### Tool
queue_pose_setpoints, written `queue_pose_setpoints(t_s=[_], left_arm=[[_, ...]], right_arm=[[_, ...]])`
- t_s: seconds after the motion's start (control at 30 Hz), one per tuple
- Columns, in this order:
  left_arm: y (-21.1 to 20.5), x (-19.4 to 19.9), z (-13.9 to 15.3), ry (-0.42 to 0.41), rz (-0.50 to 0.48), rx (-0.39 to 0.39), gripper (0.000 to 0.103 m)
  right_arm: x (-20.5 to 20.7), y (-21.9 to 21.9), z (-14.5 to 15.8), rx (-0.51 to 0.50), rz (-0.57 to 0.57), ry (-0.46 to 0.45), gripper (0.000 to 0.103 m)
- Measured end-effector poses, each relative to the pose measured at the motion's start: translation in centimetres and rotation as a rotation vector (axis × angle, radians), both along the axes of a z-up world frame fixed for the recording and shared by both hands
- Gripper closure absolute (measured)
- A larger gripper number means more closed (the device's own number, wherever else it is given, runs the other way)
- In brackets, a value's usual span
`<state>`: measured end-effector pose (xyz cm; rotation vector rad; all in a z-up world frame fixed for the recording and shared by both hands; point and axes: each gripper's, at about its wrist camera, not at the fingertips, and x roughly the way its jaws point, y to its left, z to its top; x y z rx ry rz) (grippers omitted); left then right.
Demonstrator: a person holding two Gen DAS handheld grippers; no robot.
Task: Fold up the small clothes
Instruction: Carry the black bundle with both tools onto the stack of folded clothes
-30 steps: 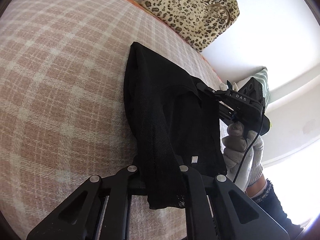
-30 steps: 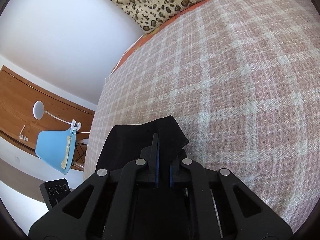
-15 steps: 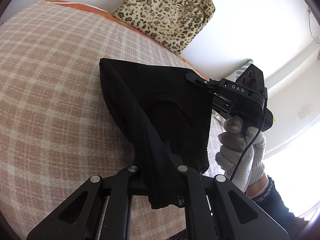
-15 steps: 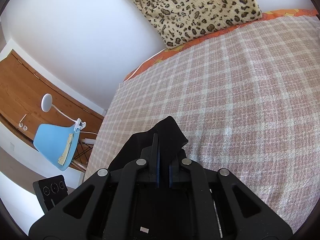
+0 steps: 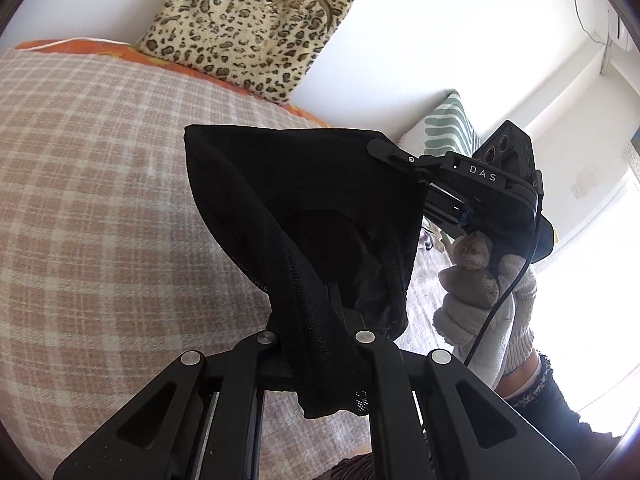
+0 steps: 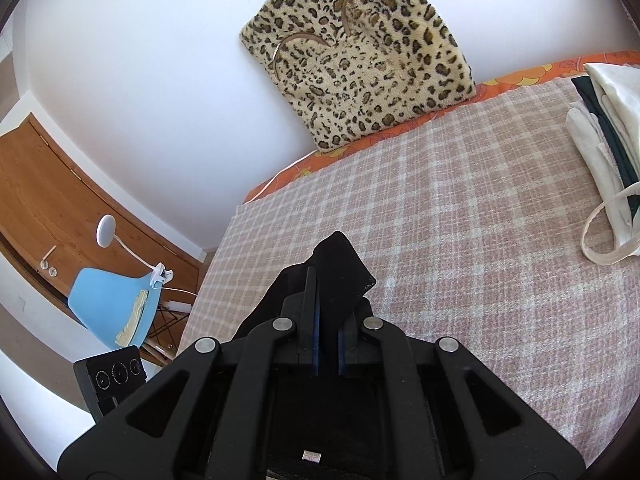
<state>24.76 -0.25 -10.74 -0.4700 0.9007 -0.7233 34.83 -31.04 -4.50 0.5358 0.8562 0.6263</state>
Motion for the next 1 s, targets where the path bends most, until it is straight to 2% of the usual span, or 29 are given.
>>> queue_pose_setpoints(t_s=[0.17,0.53,0.7,1.0], left_arm=[[-3.2,0.8,1.9,-0.047,-0.056,0.007,0.096],[-11.0,3.0,4.7,-0.082,-0.138,-0.012,0.096],[-14.8,4.0,6.0,-0.101,-0.171,-0.019,0.096],[-21.5,6.6,7.1,-0.134,-0.229,-0.012,0.096]], right_arm=[[-0.4,-4.1,0.8,0.005,-0.052,-0.017,0.096],[-0.6,-12.2,2.1,-0.035,-0.130,-0.029,0.096],[0.0,-16.5,3.4,-0.046,-0.168,-0.044,0.096],[2.3,-23.6,3.8,-0.060,-0.239,-0.048,0.096]])
